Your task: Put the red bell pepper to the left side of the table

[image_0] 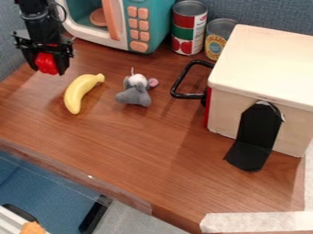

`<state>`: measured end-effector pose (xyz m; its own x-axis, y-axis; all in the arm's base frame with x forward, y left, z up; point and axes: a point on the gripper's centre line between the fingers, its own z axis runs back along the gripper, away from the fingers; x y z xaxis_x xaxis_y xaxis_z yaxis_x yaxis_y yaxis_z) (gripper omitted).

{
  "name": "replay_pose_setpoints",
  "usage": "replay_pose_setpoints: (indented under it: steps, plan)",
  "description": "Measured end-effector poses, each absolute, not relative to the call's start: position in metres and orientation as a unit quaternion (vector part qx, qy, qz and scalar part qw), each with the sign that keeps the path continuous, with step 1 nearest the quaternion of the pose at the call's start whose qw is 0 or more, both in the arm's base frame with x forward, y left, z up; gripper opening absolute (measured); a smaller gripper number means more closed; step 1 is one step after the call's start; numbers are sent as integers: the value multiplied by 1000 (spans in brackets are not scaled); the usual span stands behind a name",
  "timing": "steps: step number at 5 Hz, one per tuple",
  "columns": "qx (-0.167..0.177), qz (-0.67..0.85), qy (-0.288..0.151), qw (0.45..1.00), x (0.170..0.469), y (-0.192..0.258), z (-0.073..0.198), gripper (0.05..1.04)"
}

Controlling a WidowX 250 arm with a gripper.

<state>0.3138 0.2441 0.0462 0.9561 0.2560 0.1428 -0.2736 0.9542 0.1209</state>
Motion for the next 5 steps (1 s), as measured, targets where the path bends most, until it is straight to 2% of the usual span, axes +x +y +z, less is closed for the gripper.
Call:
replay_pose_setpoints:
  steps: [1,2,3,4,5]
  plan:
    - [86,118,-69,987,332,268,36,770]
    - [103,113,-53,987,337,280,20,770]
    - [111,105,-44,987,342,281,19,770]
    - [112,127,-35,985,339,281,19,844]
    - [113,144,-31,983,331,277,23,1007]
